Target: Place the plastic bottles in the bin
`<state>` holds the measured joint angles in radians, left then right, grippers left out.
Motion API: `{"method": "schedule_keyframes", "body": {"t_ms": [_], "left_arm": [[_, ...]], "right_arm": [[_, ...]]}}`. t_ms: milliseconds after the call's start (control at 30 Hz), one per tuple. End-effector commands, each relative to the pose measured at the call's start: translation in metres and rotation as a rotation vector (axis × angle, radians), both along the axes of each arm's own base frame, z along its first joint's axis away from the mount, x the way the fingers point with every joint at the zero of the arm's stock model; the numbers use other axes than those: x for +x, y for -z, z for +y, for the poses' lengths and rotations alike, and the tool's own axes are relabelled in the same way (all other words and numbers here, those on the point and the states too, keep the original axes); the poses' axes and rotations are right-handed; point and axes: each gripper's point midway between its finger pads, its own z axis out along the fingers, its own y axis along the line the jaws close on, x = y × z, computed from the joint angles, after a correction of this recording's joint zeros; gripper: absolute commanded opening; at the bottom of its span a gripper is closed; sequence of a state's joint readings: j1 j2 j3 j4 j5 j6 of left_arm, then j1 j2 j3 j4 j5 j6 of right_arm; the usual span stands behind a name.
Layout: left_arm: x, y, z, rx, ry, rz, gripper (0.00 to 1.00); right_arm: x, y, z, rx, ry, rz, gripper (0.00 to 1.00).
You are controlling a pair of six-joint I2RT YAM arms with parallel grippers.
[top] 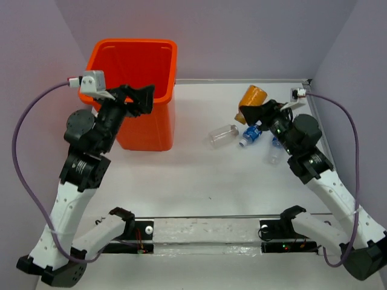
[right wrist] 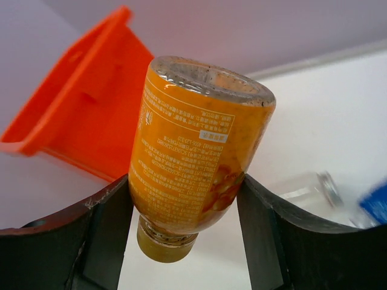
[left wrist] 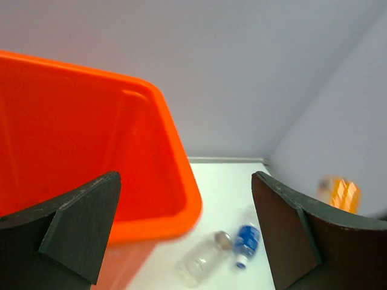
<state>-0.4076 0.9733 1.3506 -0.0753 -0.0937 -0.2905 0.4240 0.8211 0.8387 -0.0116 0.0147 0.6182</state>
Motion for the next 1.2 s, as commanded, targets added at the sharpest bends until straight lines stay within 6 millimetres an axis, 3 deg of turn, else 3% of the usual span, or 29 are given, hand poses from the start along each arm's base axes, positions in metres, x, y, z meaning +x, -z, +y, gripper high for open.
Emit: {"method": "schedule_keyframes", "body": {"t_ms": [0,67,100,133,200,233,300,333,367,433,467,500,567,633,667,700,733,767,800,833,867,900,933,1000,1033,1067,1100,1133,1167], "left_arm": [[-0.065,0.019,-0.029,-0.037,0.283,-0.031,0.99],[-0.075,0.048,-0.035,-0.013,0.34,0.024,0.99],[-0.082,0.057,-0.04,0.001,0.381,0.046,0.99],[-0.088,0.073,-0.041,0.022,0.402,0.101,0.99],[-0.099,0.088,-0.044,0.037,0.446,0.136,0.99],[-0.11,0.099,-0.047,0.042,0.487,0.155,0.99],[-0.12,0.11,-0.05,0.04,0.526,0.175,0.99],[-0.123,0.114,-0.051,0.021,0.536,0.191,0.99],[-0.127,0.121,-0.052,0.01,0.549,0.203,0.99],[-0.131,0.126,-0.057,-0.036,0.581,0.227,0.99],[-0.131,0.131,-0.06,-0.046,0.593,0.226,0.99],[-0.13,0.132,-0.061,-0.051,0.592,0.228,0.99],[-0.126,0.136,-0.065,-0.057,0.589,0.247,0.99],[-0.129,0.135,-0.075,-0.052,0.614,0.249,0.99],[-0.121,0.137,-0.078,-0.053,0.585,0.255,0.99],[-0.119,0.138,-0.084,-0.05,0.583,0.26,0.99],[-0.13,0.141,-0.101,-0.037,0.636,0.271,0.99],[-0.126,0.143,-0.114,-0.023,0.643,0.285,0.99],[-0.12,0.144,-0.12,-0.015,0.604,0.286,0.99],[-0.125,0.154,-0.142,0.02,0.639,0.313,0.99],[-0.114,0.151,-0.142,0.044,0.559,0.294,0.99],[-0.107,0.163,-0.155,0.095,0.531,0.317,0.99],[-0.114,0.157,-0.169,0.124,0.545,0.3,0.99],[-0.101,0.166,-0.179,0.197,0.459,0.293,0.99],[-0.091,0.181,-0.195,0.275,0.453,0.288,0.99],[-0.087,0.181,-0.205,0.298,0.453,0.273,0.99],[-0.082,0.186,-0.214,0.327,0.454,0.269,0.99],[-0.069,0.195,-0.233,0.38,0.448,0.253,0.99],[-0.063,0.199,-0.24,0.405,0.438,0.25,0.99]], "right_arm": [[-0.001,-0.097,0.064,-0.048,-0.254,-0.251,0.5],[0.0,-0.126,0.09,-0.108,-0.305,-0.343,0.5],[0.013,-0.115,0.122,-0.151,-0.371,-0.316,0.5],[0.008,-0.168,0.129,-0.127,-0.392,-0.409,0.5],[0.012,-0.177,0.158,-0.161,-0.496,-0.414,0.5],[0.029,-0.189,0.177,-0.155,-0.506,-0.429,0.5],[0.043,-0.196,0.199,-0.152,-0.538,-0.429,0.5],[0.065,-0.165,0.231,-0.171,-0.581,-0.363,0.5],[0.053,-0.195,0.243,-0.137,-0.614,-0.414,0.5],[0.055,-0.197,0.272,-0.118,-0.657,-0.435,0.57],[0.072,-0.162,0.303,-0.13,-0.671,-0.362,0.72],[0.068,-0.198,0.299,-0.083,-0.654,-0.438,0.81],[0.082,-0.189,0.307,-0.066,-0.63,-0.404,0.96],[0.081,-0.186,0.303,-0.081,-0.618,-0.396,0.98],[0.064,-0.224,0.28,-0.06,-0.582,-0.479,0.99],[0.058,-0.232,0.271,-0.054,-0.562,-0.498,0.99],[0.069,-0.198,0.27,-0.094,-0.554,-0.434,0.99],[0.066,-0.21,0.256,-0.076,-0.522,-0.465,0.98],[0.054,-0.24,0.217,-0.055,-0.464,-0.507,0.97],[0.066,-0.204,0.207,-0.095,-0.438,-0.429,0.96],[0.071,-0.199,0.186,-0.096,-0.374,-0.409,0.95],[0.065,-0.221,0.133,-0.078,-0.273,-0.446,0.94],[0.081,-0.168,0.116,-0.116,-0.229,-0.338,0.93],[0.086,-0.135,0.064,-0.099,-0.112,-0.245,0.92],[0.076,-0.139,0.016,-0.092,-0.001,-0.258,0.92],[0.077,-0.117,-0.008,-0.107,0.074,-0.215,0.92],[0.085,-0.061,-0.037,-0.142,0.189,-0.099,0.92],[0.077,-0.055,-0.077,-0.129,0.291,-0.091,0.94],[0.074,-0.034,-0.093,-0.134,0.323,-0.044,0.94]]}}
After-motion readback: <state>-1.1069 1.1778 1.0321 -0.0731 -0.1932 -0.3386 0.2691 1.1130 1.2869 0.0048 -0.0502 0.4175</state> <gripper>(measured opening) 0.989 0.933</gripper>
